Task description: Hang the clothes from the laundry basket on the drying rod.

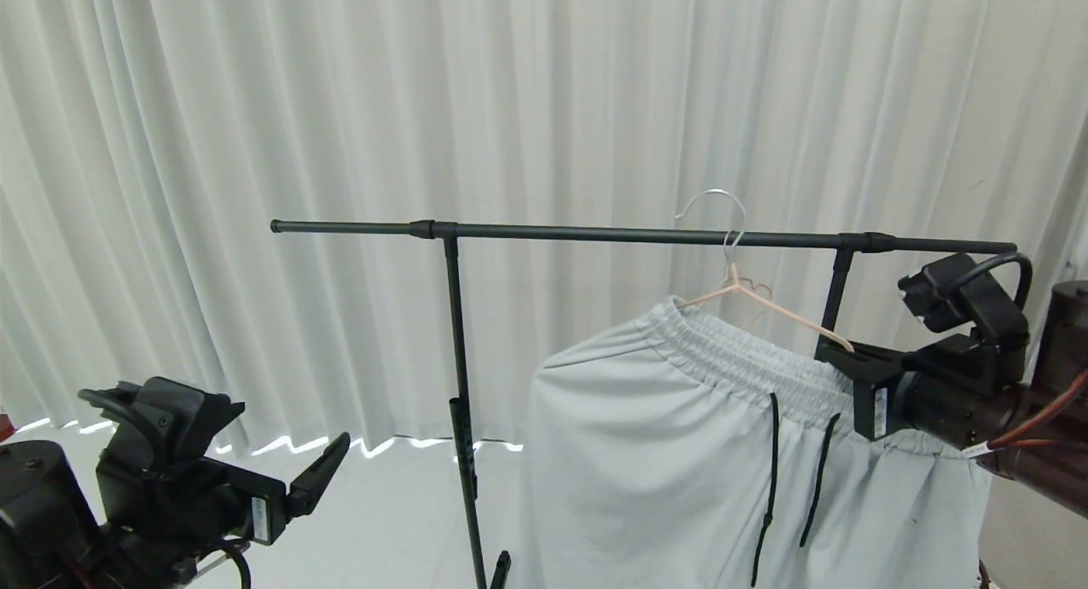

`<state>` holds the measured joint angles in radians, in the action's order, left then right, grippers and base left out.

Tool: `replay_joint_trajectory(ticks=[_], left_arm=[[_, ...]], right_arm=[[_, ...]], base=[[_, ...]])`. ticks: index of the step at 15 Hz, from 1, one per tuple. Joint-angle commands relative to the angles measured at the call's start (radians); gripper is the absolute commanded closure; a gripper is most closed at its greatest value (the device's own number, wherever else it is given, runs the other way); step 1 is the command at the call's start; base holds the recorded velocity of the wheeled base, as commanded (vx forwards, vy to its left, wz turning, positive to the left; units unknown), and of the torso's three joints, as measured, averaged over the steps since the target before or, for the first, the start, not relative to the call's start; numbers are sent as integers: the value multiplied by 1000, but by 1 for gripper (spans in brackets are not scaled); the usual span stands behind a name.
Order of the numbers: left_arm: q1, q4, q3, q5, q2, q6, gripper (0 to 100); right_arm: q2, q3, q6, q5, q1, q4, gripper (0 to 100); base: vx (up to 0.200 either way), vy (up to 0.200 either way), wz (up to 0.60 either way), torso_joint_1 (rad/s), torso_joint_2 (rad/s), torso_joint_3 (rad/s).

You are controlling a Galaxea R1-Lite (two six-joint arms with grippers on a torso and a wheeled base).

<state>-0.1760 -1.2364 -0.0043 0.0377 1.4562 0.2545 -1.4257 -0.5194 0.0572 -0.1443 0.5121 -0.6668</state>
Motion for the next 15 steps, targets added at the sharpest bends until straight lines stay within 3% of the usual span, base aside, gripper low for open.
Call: replay_joint_trajectory(ticks=[1, 3, 9, 13, 15], left_arm=[[1, 0, 4, 5, -51, -23, 0], [1, 0, 4, 48, -125, -126, 0], [15, 28, 4, 70, -224, -127, 0], [-31, 52, 4, 50, -152, -127, 0], [-53, 52, 4, 47, -146, -127, 0]], right_arm=[[-5, 53, 0, -28, 0, 9, 100], [2, 88, -7, -78, 0, 9, 100], [-55, 78, -10, -184, -1, 10, 100], [-97, 47, -13, -195, -43, 12, 100], [-113, 25, -56, -196, -40, 10, 100]], base=[[0, 0, 0, 0, 0, 0], [0, 0, 0, 0, 0, 0], [0, 0, 0, 0, 0, 0], [0, 0, 0, 0, 0, 0], [0, 0, 0, 0, 0, 0]])
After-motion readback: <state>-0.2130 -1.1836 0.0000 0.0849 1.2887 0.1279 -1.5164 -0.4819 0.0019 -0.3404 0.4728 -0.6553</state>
